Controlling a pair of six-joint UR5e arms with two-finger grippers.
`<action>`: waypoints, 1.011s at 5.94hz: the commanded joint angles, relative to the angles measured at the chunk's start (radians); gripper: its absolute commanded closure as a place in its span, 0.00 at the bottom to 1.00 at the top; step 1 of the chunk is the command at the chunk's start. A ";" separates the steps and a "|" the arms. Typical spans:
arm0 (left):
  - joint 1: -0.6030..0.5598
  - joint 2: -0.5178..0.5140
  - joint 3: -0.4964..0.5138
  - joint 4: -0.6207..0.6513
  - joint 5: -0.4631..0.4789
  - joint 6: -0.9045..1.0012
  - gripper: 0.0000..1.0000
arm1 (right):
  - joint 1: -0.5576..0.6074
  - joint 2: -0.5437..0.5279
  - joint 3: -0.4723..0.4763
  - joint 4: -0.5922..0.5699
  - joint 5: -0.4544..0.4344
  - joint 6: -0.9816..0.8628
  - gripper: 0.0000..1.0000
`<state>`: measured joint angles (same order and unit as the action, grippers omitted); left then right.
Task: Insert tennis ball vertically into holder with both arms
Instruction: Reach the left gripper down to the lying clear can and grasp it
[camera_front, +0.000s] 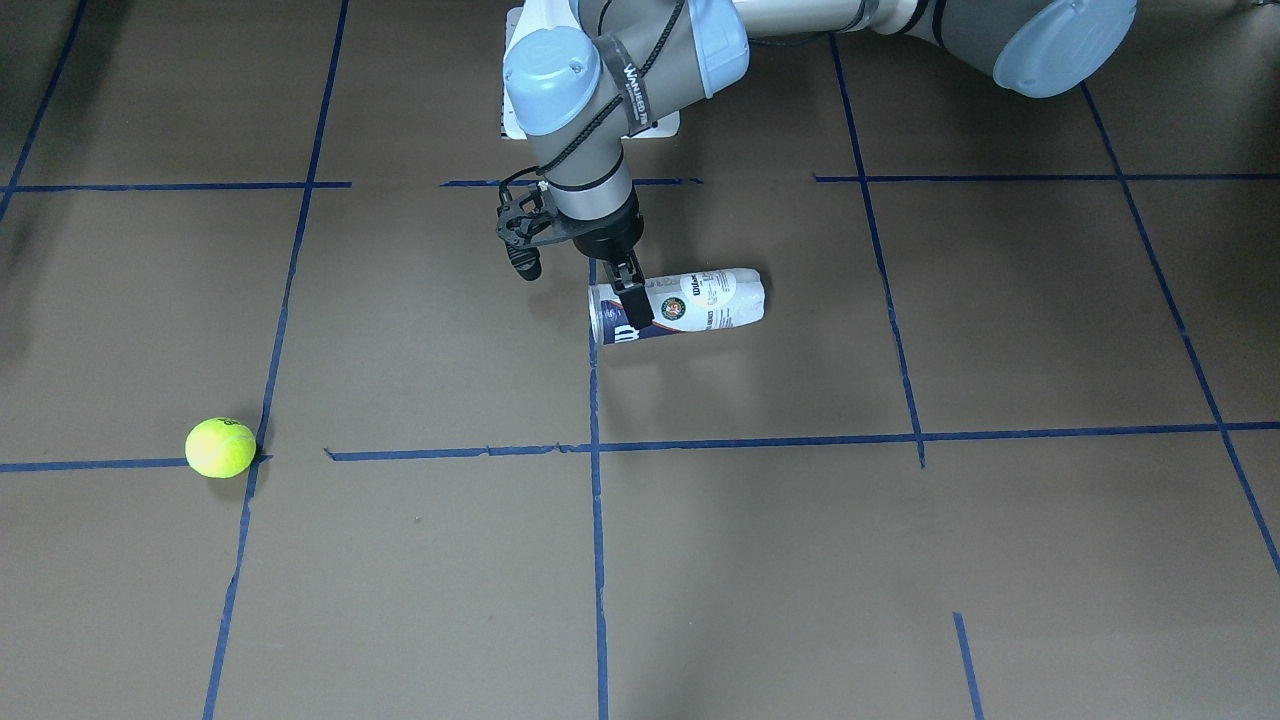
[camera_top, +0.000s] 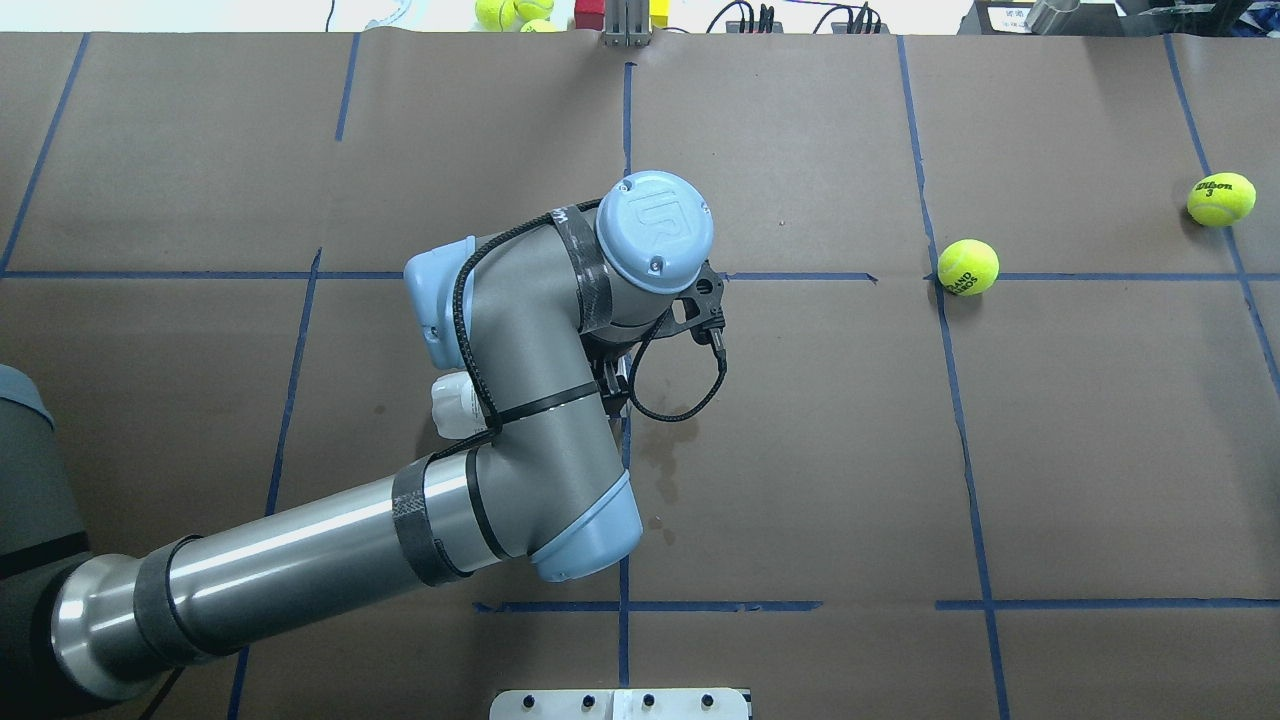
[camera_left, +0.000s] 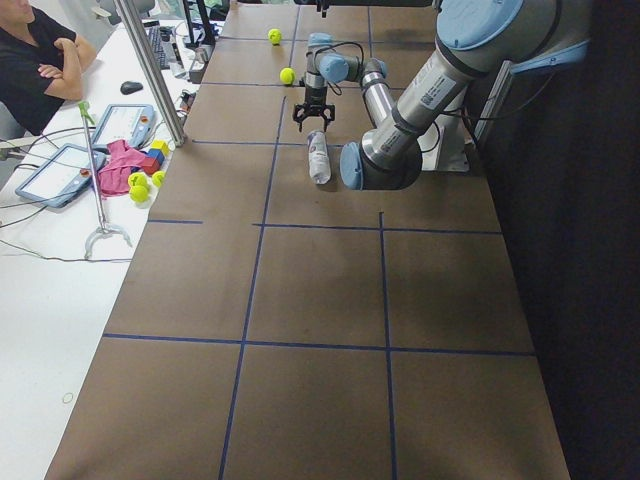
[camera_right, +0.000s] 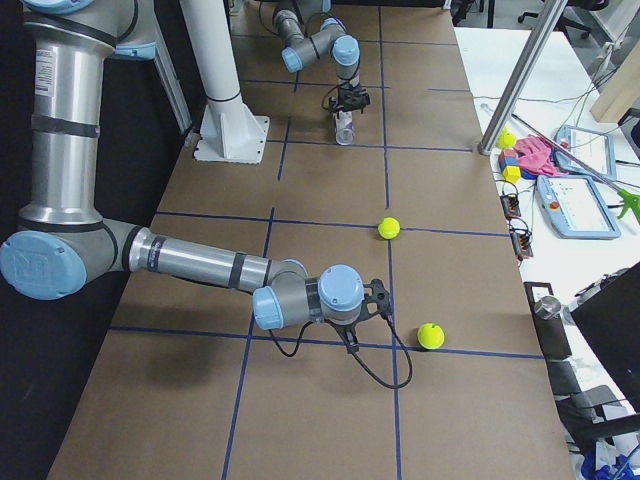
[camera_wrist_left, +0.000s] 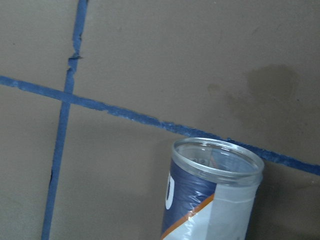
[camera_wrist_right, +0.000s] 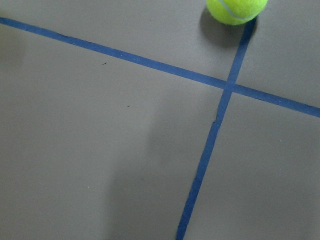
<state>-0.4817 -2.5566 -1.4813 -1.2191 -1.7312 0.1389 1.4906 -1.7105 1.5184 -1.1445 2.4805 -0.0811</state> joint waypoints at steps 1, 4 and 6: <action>0.043 -0.023 0.019 0.015 0.004 -0.013 0.00 | 0.000 -0.018 0.006 0.023 -0.002 0.018 0.00; 0.046 -0.065 0.116 -0.014 0.067 0.001 0.00 | 0.000 -0.020 0.002 0.034 -0.003 0.018 0.00; 0.049 -0.034 0.124 -0.057 0.067 -0.011 0.00 | 0.000 -0.020 0.003 0.034 -0.003 0.018 0.00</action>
<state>-0.4336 -2.6073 -1.3640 -1.2537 -1.6651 0.1336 1.4910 -1.7303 1.5207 -1.1107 2.4775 -0.0636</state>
